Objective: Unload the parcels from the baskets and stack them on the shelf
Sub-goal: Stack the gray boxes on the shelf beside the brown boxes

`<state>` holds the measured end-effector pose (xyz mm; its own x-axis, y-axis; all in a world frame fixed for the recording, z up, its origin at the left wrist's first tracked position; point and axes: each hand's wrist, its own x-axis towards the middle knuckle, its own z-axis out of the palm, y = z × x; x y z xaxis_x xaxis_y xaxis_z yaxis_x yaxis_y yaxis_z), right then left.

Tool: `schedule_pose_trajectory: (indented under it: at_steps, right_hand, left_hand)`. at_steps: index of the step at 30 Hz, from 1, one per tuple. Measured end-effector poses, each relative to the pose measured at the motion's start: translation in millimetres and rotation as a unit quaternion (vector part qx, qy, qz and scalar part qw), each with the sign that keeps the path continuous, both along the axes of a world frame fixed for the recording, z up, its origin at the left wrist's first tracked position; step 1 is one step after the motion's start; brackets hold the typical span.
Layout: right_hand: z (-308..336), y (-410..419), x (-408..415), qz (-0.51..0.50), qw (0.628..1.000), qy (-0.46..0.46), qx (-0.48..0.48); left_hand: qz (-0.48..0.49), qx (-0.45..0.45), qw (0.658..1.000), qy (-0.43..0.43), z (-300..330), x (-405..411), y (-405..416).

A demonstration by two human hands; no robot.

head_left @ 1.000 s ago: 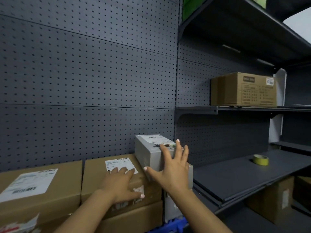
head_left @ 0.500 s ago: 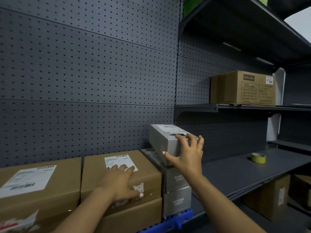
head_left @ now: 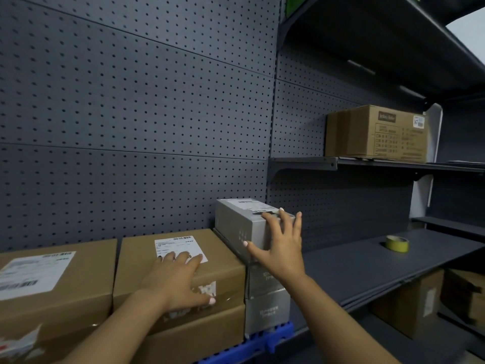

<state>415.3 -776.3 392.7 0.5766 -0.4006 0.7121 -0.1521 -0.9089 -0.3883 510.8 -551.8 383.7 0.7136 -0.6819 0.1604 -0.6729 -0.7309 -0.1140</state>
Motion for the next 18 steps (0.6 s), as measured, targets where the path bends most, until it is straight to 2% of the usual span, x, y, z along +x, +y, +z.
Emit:
schedule_pose_trajectory:
  at_steps: [14,18]
  right_hand:
    - [-1,-1,-27,-0.003,0.999,0.032,-0.027]
    - [-18,-6,-66,0.027,0.998,0.028,-0.042]
  left_hand:
    - [-0.006,-0.003,1.0,-0.008,1,0,1]
    - [0.0,0.022,0.998,-0.059,4,-4,0]
